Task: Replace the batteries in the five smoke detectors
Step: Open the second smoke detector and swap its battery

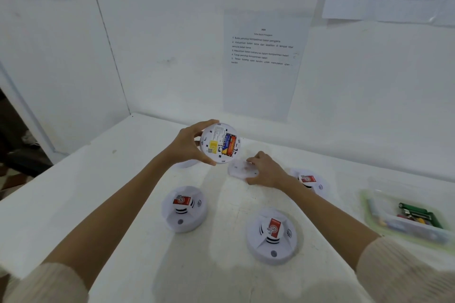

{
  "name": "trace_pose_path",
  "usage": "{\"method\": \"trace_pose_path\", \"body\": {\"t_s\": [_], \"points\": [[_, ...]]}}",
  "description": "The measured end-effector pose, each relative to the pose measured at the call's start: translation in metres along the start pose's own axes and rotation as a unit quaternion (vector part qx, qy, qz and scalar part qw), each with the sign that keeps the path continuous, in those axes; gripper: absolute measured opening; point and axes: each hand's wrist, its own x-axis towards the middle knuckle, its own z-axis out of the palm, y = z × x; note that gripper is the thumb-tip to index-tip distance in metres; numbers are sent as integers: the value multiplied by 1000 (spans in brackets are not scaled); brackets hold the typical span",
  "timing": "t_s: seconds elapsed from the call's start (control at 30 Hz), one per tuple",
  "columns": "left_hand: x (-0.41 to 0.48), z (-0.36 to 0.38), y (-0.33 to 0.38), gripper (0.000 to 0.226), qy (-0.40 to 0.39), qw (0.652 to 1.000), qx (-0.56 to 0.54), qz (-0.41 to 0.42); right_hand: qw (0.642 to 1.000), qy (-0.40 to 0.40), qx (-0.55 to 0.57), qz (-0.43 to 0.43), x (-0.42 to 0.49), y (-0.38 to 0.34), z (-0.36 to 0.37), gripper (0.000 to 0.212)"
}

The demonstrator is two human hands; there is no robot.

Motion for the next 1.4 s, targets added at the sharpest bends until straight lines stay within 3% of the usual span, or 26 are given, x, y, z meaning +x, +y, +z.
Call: {"method": "trace_pose_path", "body": {"t_s": [0.13, 0.3, 0.47, 0.6, 0.9, 1.17, 1.4], "points": [[-3, 3, 7, 96, -8, 1000, -3, 0, 999, 4, 48, 1, -5, 3, -5, 57], [4, 15, 21, 92, -25, 999, -20, 3, 963, 163, 211, -44, -29, -2, -41, 43], [19, 42, 52, 94, -53, 997, -52, 21, 932, 228, 275, -62, -67, -1, -78, 38], [30, 74, 85, 97, -88, 991, -73, 62, 921, 283, 264, -46, -109, 13, -90, 39], [29, 176, 149, 99, -208, 962, -113, 135, 887, 389, 237, 74, -236, 56, -84, 49], [4, 244, 176, 100, -298, 930, -152, 155, 880, 407, 167, 180, -320, 67, -62, 43], [-4, 266, 181, 97, -329, 917, -127, 186, 882, 400, 131, 213, -346, 65, -45, 37]]}}
